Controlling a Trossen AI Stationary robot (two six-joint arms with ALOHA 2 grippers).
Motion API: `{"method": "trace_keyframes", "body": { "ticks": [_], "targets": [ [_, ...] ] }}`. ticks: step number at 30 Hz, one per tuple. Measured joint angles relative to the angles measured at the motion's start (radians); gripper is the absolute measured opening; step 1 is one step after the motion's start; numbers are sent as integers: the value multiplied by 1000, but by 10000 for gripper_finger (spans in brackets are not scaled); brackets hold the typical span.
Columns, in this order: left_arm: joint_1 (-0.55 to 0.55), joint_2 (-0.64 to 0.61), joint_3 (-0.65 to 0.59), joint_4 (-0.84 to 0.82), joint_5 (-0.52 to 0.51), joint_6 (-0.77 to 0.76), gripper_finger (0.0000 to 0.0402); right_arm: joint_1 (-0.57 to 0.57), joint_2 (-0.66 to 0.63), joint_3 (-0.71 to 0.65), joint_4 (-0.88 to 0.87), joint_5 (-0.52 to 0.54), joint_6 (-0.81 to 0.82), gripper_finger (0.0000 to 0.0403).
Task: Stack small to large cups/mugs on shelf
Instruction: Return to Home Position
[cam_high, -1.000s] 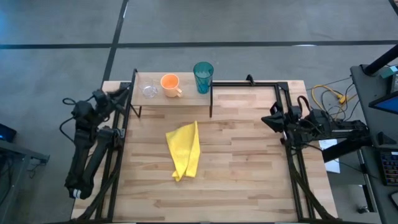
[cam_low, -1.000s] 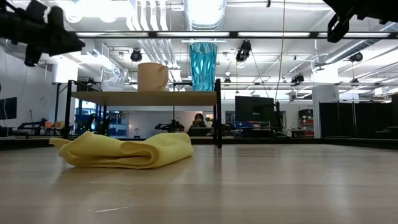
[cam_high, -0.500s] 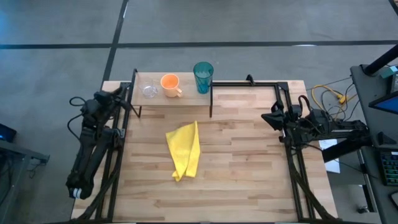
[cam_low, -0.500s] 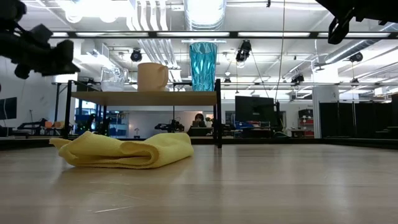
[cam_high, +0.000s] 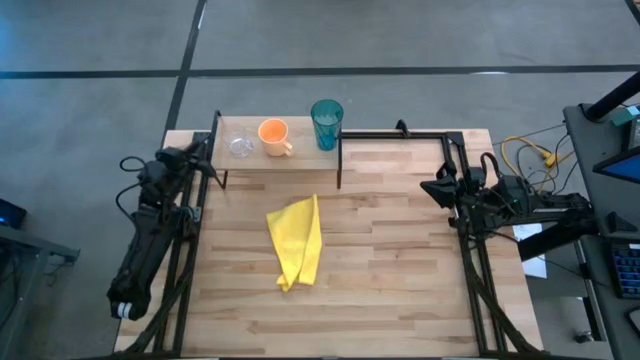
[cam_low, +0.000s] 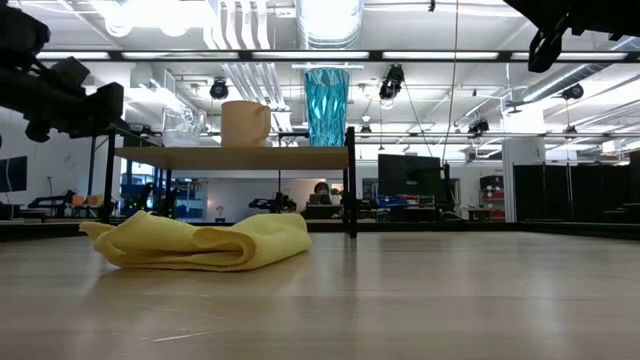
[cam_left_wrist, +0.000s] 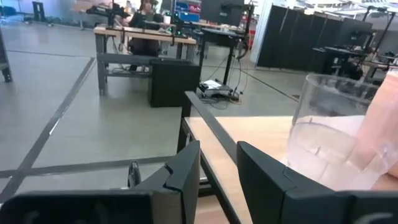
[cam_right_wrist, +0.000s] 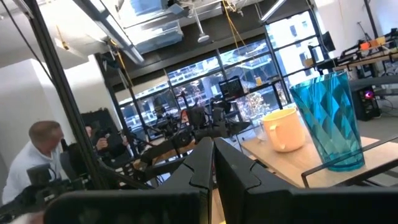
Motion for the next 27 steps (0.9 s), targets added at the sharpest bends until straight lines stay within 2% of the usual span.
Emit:
{"method": "trace_keyframes", "body": {
  "ticks": [10, 17, 27],
  "targets": [
    [-1, 1, -45, 5, 2, 1, 92, 0, 0, 0, 0, 4, -33, 9],
    [-1, 1, -47, 5, 3, 1, 92, 0, 0, 0, 0, 79, -70, 9],
    [-1, 6, -49, 8, 2, 2, 92, 0, 0, 0, -4, 75, -29, 9]
  ]
}}
